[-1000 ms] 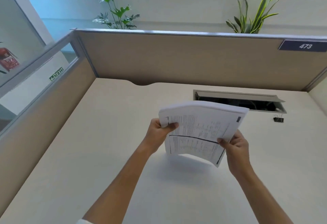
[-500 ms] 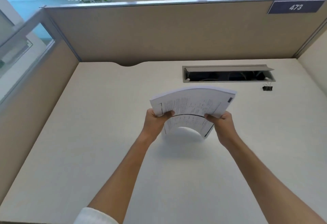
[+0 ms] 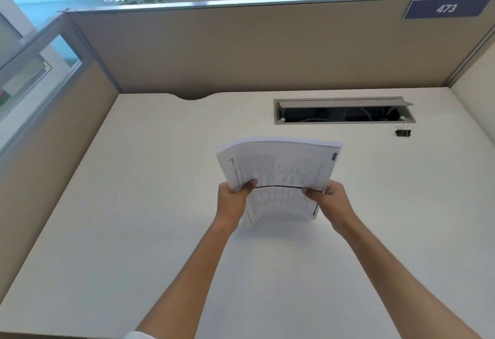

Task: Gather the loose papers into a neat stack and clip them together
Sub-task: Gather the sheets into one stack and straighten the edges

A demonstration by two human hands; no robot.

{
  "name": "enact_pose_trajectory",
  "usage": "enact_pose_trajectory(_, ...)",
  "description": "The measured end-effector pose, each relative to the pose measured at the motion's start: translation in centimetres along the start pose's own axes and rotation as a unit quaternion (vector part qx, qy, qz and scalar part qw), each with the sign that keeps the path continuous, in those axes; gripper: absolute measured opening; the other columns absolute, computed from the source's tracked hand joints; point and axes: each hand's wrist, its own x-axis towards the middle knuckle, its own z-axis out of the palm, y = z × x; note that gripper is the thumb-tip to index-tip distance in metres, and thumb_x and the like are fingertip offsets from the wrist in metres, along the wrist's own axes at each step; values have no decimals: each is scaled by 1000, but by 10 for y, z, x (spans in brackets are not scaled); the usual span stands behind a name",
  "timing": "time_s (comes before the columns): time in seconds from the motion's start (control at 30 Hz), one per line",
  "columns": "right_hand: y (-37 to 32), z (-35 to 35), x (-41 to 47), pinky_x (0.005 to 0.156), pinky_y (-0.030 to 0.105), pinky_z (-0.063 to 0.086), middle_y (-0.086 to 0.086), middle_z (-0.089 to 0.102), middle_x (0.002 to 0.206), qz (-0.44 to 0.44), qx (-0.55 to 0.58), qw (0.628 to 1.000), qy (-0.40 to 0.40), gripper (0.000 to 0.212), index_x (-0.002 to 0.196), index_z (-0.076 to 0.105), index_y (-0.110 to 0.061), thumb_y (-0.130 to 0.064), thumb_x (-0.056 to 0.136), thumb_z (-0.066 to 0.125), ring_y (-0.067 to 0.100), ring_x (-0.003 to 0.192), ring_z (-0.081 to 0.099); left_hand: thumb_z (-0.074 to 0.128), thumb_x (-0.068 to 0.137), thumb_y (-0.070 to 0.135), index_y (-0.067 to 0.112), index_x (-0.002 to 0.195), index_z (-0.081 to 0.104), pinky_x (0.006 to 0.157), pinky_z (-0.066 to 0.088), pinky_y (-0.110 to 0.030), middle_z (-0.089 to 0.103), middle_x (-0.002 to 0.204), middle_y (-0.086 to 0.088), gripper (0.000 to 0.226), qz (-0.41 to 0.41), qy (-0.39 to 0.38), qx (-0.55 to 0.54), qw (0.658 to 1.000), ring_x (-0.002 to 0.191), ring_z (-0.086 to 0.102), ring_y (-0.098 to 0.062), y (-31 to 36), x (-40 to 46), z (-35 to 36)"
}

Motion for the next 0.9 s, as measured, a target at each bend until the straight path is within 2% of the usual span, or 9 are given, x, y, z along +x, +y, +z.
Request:
enact_pose_trajectory(0.03,1,-6,-3,78,43,57,8,77,88,3,-10,1000,-10,11,91,75,-16,-11,83,71,32,87,70,70,85,5,21,84,72,70,56,-27,74,84,4,16,-9,12,-26,1000,82,70,-16,0,-1,-1)
enact_pose_trajectory(0.1,6,-22,-10,74,45,48,34,64,87,1,-12,1000,-11,47,91,68,4,-36,70,81,42,74,60,70,85,4,17,92,71,80,55,-36,76,90,1,15,-27,30,-104,994,88,72,-18,0,-4,-3)
enact_pose_trajectory(0.2,-3,-39,-24,76,37,40,17,58,77,-4,32,999,9,69,85,63,11,-46,54,87,22,77,54,68,86,5,16,105,68,89,55,-42,76,104,-4,22,-66,40,-239,968,102,70,-23,4,-9,-3)
enact_pose_trajectory(0.4,-15,-29,-41,88,42,55,6,72,81,-29,210,977,13,32,78,70,-3,-21,58,88,21,86,69,59,91,10,19,115,66,73,62,-42,74,113,-10,26,-105,9,-367,924,103,71,-24,8,-22,13)
enact_pose_trajectory(0.43,-20,-24,-42,87,39,56,2,74,84,-37,215,976,21,15,80,75,-13,-18,67,79,17,88,69,60,90,11,19,117,65,78,61,-45,73,116,-11,28,-109,-2,-366,924,106,70,-25,7,-24,17)
enact_pose_trajectory(0.5,-33,-16,-41,81,31,56,-5,75,90,-56,223,973,36,21,89,77,-24,-15,79,62,11,90,69,62,86,12,16,124,62,86,58,-48,70,120,-13,38,-117,-17,-361,925,111,67,-27,3,-28,22)
enact_pose_trajectory(0.63,-53,-17,-36,77,29,58,-7,76,87,-89,198,974,60,24,85,78,-22,-14,87,56,10,86,69,62,83,5,12,135,54,95,53,-50,64,130,-15,53,-100,-39,-337,935,120,62,-30,-5,-25,15)
enact_pose_trajectory(0.77,-66,-37,-24,66,21,56,-10,75,79,-121,153,978,66,25,78,79,-26,-16,83,56,5,75,68,63,79,4,4,129,58,93,55,-44,67,125,-15,50,-46,-43,-287,956,118,62,-33,15,6,-32)
enact_pose_trajectory(0.9,-72,-57,-5,66,20,56,-12,74,78,-145,105,982,55,31,79,78,-28,-12,88,54,4,74,68,90,57,30,7,119,67,80,60,-40,73,113,-11,70,-16,-148,-107,983,101,69,-27,51,31,-66)
